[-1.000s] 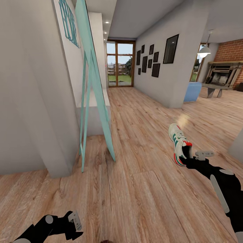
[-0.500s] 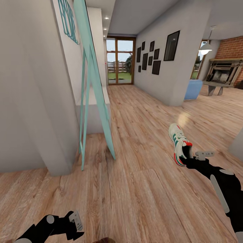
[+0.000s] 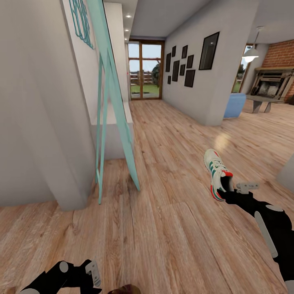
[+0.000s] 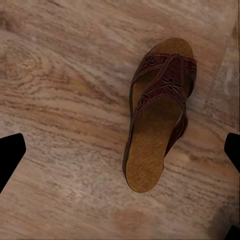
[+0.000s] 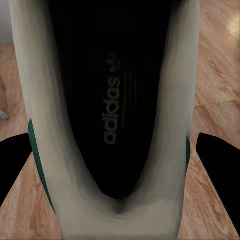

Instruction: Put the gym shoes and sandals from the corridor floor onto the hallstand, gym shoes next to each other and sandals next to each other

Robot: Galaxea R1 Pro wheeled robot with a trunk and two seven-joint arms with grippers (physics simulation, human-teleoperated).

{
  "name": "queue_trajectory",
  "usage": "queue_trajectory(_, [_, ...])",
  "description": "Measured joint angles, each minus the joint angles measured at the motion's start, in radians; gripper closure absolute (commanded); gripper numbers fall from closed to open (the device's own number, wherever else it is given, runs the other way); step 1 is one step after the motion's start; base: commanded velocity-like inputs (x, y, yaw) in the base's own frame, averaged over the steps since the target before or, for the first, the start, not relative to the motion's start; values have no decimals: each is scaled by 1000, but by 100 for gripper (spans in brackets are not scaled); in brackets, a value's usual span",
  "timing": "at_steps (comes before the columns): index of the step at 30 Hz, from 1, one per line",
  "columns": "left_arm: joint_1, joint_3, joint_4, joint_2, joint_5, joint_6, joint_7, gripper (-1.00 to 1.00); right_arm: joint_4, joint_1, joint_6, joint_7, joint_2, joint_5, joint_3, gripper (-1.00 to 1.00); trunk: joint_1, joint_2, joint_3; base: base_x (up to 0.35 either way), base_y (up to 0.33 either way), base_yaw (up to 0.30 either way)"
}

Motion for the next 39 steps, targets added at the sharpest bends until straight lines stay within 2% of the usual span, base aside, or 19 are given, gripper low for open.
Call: queue_trajectory(39, [0,3,-9,-7,3,5,2,-100,-4,0,1,0,-3,6,-3,100,0,0,-8,0,0,0])
